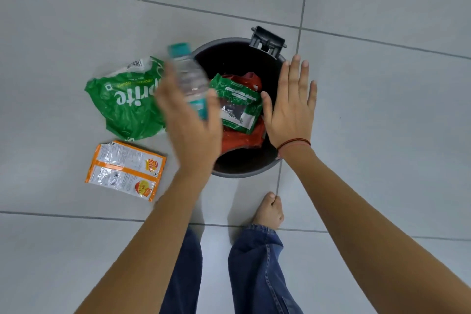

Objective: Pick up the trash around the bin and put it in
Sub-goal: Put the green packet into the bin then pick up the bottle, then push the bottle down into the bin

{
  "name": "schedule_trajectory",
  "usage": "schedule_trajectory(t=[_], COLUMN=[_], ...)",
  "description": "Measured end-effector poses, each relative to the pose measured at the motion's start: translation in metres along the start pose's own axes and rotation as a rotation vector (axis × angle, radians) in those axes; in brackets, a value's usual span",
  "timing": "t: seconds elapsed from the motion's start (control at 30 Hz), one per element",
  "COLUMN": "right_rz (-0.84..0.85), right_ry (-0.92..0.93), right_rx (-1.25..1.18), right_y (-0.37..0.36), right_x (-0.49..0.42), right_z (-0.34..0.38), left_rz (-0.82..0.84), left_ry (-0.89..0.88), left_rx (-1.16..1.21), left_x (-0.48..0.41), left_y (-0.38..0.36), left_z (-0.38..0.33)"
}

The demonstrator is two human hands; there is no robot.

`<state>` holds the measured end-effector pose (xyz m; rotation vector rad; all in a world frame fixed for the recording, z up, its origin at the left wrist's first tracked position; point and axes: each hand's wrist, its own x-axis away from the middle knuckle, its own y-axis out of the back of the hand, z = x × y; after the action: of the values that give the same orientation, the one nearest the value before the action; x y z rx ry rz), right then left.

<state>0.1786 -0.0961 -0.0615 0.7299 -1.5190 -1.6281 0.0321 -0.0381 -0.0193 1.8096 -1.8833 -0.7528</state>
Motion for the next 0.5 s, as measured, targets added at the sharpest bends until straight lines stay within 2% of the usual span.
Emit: schedule_trajectory(t=[0.07, 0.2, 0.27, 0.4, 0.5], right_rz=[-0.003, -0.006, -0.009, -0.010, 0.007], right_ry=[0.000, -0.005, -0.002, -0.004, -0.010], right_rx=[-0.012, -0.028, -0.026, -0.034, -0.030], right_y=[0.000, -0.001, -0.001, 0.000, 0.002], right_x=[0.000, 0.000, 0.000, 0.000, 0.000], right_z=[0.000, 0.000, 0.001, 0.002, 0.003], left_rz=[0.203, 0.584, 0.677, 0.763, 0.750], left_ry=[-0.027, -0.127, -0.135, -0.131, -0.095], left_rx=[-0.172, -0.663, -0.795, -0.805, -0.547], left_x=[0.006, 0.018, 0.016, 0.009, 0.008], left_y=[-0.029, -0.071, -0.079, -0.075, -0.050], left_z=[-0.004, 0.033, 0.050, 0.052, 0.033])
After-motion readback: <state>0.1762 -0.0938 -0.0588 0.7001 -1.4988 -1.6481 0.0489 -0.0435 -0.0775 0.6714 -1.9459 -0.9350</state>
